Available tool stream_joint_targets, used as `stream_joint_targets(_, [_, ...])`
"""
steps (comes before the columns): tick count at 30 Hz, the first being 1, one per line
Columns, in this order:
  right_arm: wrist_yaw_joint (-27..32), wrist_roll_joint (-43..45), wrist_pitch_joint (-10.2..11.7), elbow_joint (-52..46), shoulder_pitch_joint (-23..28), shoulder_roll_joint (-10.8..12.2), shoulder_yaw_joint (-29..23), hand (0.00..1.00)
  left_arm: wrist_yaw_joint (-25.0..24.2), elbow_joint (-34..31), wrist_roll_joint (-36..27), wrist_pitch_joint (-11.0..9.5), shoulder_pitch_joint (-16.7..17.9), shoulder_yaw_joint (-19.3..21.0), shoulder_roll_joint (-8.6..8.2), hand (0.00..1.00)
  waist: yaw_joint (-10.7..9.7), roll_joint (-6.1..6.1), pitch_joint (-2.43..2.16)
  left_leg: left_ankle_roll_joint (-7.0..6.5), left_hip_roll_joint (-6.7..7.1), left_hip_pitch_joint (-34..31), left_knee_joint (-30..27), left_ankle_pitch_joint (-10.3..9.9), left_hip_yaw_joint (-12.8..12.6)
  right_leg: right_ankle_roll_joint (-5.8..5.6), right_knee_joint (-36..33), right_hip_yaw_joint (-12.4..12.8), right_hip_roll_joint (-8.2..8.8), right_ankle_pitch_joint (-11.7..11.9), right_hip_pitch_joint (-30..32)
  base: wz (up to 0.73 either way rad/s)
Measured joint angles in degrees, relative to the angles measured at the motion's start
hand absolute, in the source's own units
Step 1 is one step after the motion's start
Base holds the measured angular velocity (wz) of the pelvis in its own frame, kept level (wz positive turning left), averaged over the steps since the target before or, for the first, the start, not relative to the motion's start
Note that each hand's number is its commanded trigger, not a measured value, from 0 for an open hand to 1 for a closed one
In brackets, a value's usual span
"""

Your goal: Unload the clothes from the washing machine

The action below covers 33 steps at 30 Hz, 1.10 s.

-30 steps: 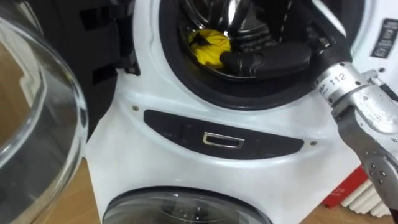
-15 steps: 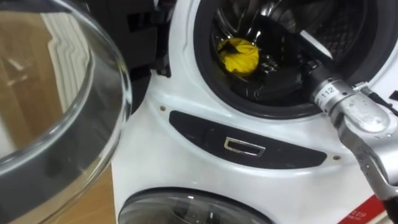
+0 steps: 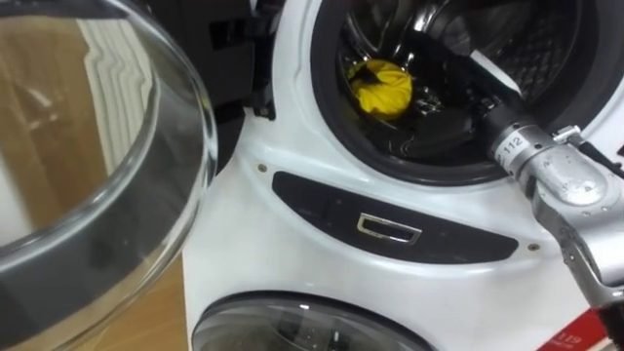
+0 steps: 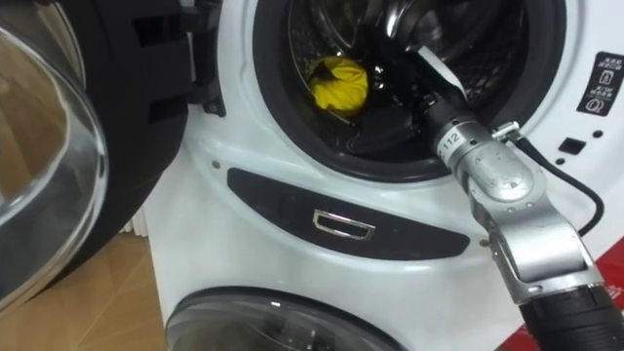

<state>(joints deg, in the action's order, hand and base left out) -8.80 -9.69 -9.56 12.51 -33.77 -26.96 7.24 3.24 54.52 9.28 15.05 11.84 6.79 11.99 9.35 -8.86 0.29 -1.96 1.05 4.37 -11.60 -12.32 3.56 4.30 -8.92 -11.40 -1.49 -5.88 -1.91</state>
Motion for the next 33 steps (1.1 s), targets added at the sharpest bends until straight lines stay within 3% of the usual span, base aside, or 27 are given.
stream_joint_targets(3, [0.26, 0.05, -0.34, 0.50, -0.40, 0.00, -0.39, 0.00, 0.00, -0.06, -0.01, 0.06, 0.11, 0.97, -0.07, 0.00, -1.21, -0.18, -0.32, -0.21, 0.53, -0.96, -0.29, 0.22, 1.28, -0.23, -0.56, -0.28, 0.35, -0.07, 0.82, 0.18])
stream_joint_targets(14, [0.30, 1.02, -0.78, 11.06, -5.07, 0.00, -0.57, 0.00, 0.30, 0.33, -0.02, 0.02, 0.21, 1.65, -0.36, 0.00, -2.30, 0.17, -0.61, -1.38, 1.69, -1.92, -1.70, 0.91, 2.46, -1.47, -0.92, -1.53, 1.80, 0.58, 0.85, 0.07])
stream_joint_targets(24, [-1.99, 5.58, -1.43, 14.13, -6.08, 0.00, -1.75, 0.00, -1.33, 1.18, -0.78, 0.02, 0.18, 1.25, 0.20, 0.00, -2.39, 0.10, -0.68, -2.17, 2.53, -2.19, -1.91, 1.22, 2.73, -2.31, -1.66, -1.81, 2.52, 0.93, 1.11, 0.02])
stream_joint_targets(33, [-3.73, 9.80, -1.74, 15.45, -7.89, 0.00, -1.49, 0.00, -2.31, 2.83, -1.12, 0.13, -0.78, -0.35, 0.46, 0.00, -0.57, -0.34, -0.49, -2.03, 2.33, -1.54, -1.22, 1.32, 2.29, -2.14, -1.67, -1.48, 2.35, 0.57, 1.02, -0.02])
